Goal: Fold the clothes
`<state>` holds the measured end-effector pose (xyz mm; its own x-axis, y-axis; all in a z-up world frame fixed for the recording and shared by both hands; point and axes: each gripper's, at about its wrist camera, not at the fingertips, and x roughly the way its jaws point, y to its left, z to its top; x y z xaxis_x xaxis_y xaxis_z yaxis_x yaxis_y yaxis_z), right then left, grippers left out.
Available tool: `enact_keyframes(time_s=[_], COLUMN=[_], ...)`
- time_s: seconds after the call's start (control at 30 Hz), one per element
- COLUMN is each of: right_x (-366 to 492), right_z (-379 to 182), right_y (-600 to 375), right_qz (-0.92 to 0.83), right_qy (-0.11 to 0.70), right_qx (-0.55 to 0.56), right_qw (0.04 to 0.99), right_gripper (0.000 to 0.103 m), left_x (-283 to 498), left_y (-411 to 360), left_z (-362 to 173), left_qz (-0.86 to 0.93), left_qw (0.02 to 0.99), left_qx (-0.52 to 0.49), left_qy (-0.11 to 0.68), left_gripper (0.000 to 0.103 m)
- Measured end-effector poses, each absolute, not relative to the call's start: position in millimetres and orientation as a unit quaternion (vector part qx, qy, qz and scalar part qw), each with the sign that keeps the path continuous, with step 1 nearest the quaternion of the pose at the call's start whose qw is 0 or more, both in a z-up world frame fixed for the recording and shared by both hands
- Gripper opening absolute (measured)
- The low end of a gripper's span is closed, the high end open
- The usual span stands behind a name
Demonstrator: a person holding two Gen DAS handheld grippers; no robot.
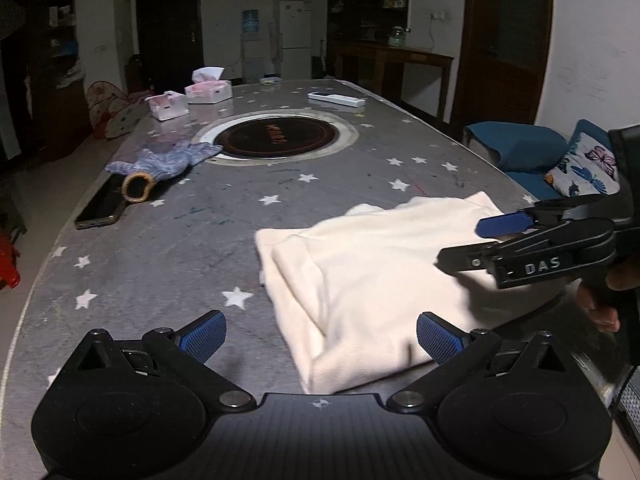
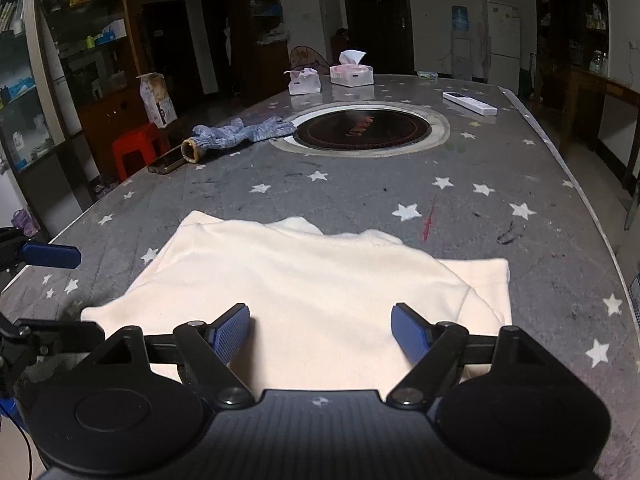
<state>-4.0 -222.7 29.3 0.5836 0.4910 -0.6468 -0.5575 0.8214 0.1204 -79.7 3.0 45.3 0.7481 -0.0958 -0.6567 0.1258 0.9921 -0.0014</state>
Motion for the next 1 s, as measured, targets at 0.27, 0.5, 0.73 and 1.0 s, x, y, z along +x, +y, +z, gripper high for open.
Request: enact_keyframes(time_s=[0.27, 0.5, 0.73, 1.0], right_x=[18, 25, 21, 17], right_z=[32, 14, 7, 2], right_y=[-213, -206, -196, -194], right_qz=[0.275, 0.264, 0.257, 0.253], right_qy=[0.349, 0.357, 0.343, 0.326], right_qx=[-0.046, -0.057, -0.070, -0.072], right_qw=[0.895, 0.894, 0.901, 0.908], right_gripper=[0.079, 0.088, 0.101, 0.103], left_x=[-72, -66, -61, -56], left_y=[10, 16, 17, 19], left_z=[49, 45, 43, 39], left_qz=[-0.039, -0.028, -0.024, -0.020], left_qw=[0.935, 0.932, 0.930, 0.927], left_qx=[0.016, 0.010, 0.005, 0.002], left_qy=[0.352, 0.362, 0.368, 0.376], left_gripper=[0.103, 0.103, 0.103, 0.103])
